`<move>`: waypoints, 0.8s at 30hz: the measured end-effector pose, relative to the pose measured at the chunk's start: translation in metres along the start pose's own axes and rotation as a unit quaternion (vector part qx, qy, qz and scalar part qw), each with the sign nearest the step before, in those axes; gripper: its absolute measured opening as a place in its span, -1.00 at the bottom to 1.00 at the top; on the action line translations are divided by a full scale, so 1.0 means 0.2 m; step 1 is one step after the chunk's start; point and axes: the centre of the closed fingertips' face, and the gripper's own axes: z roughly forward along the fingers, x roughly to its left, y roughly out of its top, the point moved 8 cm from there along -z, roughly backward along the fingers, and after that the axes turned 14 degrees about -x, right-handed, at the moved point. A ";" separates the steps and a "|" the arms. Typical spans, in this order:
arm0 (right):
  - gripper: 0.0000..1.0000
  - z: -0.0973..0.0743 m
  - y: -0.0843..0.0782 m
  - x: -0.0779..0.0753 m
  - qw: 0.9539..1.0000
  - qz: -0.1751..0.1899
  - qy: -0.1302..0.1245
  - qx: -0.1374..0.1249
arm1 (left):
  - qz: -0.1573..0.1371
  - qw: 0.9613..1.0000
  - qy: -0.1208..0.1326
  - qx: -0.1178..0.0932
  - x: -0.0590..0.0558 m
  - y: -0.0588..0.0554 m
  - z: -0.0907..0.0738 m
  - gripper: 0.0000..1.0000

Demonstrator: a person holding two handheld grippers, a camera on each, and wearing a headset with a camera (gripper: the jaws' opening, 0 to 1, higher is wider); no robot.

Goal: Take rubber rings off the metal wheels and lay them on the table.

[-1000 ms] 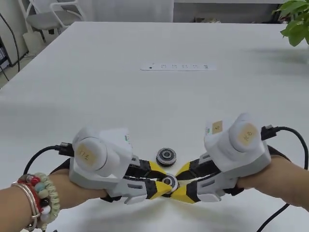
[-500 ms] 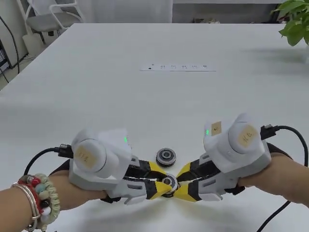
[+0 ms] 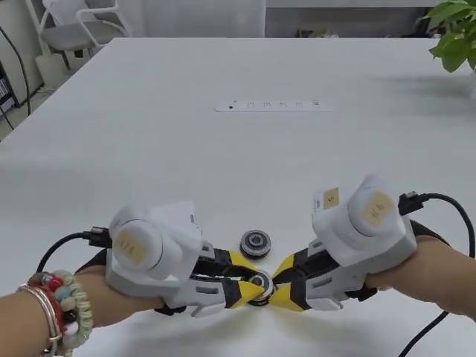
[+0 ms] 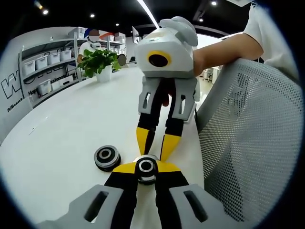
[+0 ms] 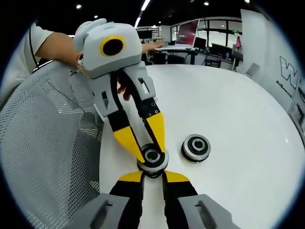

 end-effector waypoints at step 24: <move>-0.64 0.01 0.01 0.00 1.000 -0.020 0.003 -0.008 | 0.000 1.000 0.001 -0.009 0.00 0.00 -0.03 -0.83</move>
